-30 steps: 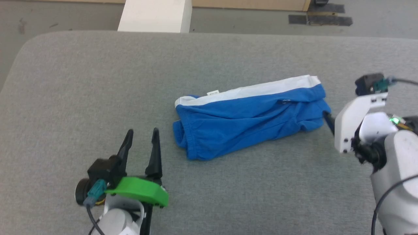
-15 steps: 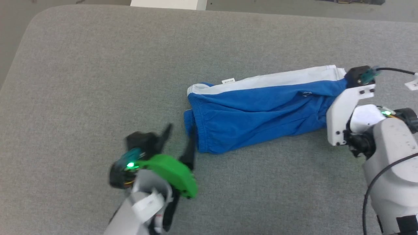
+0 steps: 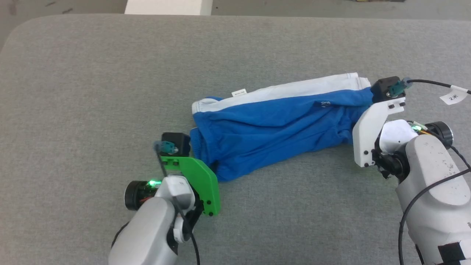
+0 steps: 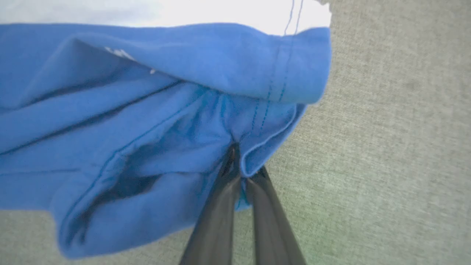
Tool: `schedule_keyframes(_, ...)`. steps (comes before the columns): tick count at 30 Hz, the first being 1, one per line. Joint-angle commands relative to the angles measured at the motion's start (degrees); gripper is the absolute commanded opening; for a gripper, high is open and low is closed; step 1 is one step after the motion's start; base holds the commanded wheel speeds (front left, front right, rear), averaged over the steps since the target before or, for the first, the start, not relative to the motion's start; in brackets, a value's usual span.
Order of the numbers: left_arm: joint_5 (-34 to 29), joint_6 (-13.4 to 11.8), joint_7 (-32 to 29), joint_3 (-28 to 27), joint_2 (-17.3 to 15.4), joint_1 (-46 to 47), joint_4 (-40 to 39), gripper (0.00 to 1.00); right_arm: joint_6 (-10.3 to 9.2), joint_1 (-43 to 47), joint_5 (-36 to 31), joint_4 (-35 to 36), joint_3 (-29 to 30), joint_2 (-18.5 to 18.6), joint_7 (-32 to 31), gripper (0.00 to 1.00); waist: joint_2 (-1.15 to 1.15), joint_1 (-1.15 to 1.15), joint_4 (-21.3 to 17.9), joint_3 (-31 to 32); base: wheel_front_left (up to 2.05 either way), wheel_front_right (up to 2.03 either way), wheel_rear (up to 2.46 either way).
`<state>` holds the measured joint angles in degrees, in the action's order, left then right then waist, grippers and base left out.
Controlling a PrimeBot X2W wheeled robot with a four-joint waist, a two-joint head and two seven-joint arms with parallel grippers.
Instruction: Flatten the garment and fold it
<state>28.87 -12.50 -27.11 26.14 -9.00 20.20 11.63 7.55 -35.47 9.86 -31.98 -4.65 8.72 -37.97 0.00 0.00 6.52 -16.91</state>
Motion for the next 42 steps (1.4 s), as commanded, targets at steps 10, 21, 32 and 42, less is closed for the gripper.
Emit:
schedule_keyframes(10, 5.58, 2.43, 2.1, -3.51, 0.11, -0.18, -0.44, 0.0, -0.06, 1.07, 2.73, 0.51, -0.65, 1.43, 2.55, 0.0, 0.0, 0.0, -0.88, 1.21, 0.0, 0.0, 0.0)
schedule_keyframes(21, 10.73, 0.65, 3.01, -10.65, -3.63, -8.13, -9.84, 0.0, -0.06, 16.74, 10.22, 16.04, 5.41, 2.64, 3.55, 0.0, 0.0, 0.0, -2.28, 7.92, 0.0, 0.0, 0.0)
schedule_keyframes(32, 13.8, -3.11, 1.12, -10.69, -3.01, -22.97, -10.96, 0.0, -0.06, 38.36, 11.52, 27.06, 11.26, -4.33, -0.86, 0.0, 0.0, 0.0, -3.04, 9.67, 0.0, 0.0, 0.0)
schedule_keyframes(42, 14.78, -3.65, 4.3, -15.11, -4.36, -23.12, -16.0, 1.0, -0.06, 41.77, 12.73, 32.56, 15.17, -5.79, 2.5, 1.0, 0.0, 0.0, -3.17, 12.67, 0.0, 0.0, 0.0)
